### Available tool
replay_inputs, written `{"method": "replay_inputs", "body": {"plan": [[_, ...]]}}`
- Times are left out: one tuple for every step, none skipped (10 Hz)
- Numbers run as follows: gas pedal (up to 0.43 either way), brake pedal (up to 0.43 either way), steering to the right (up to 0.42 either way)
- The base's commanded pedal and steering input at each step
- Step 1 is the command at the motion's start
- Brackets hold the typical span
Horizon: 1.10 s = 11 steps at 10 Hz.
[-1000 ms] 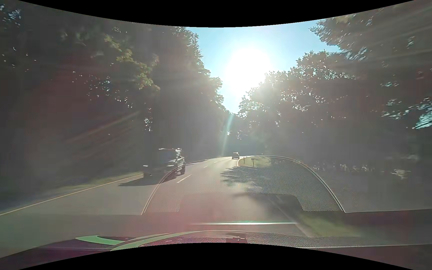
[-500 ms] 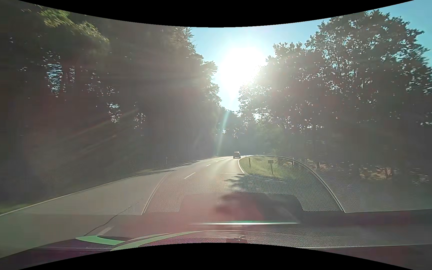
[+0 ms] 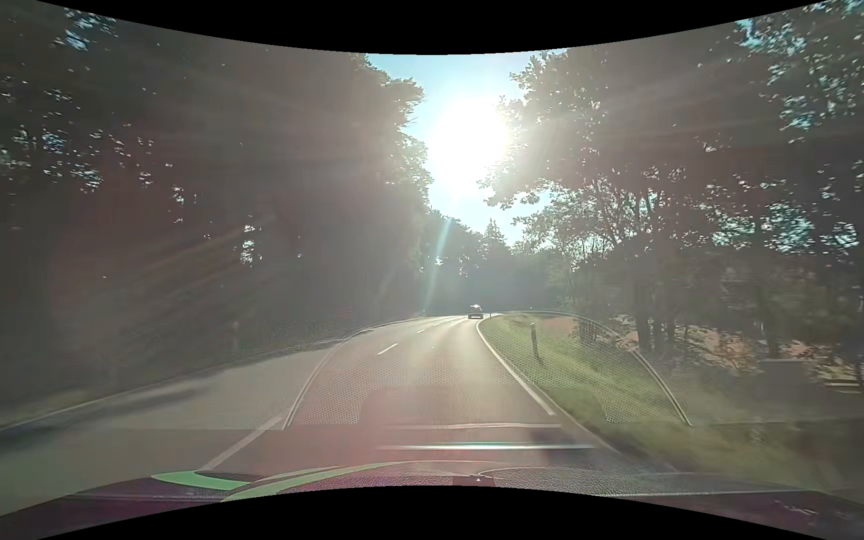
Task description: Follow the waypoints while adhering to traffic rules and regulations
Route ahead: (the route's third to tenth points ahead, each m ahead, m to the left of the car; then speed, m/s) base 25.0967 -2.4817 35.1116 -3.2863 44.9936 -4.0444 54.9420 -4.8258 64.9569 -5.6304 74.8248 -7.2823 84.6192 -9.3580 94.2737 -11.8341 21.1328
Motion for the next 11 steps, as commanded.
{"method": "replay_inputs", "body": {"plan": [[0.13, 0.0, 0.012], [0.13, 0.0, 0.012], [0.13, 0.0, 0.012], [0.13, 0.0, 0.012], [0.13, 0.0, 0.012], [0.13, 0.0, 0.012], [0.13, 0.0, 0.012], [0.13, 0.0, 0.012], [0.13, 0.0, 0.012], [0.13, 0.0, 0.012], [0.13, 0.0, 0.012]]}}
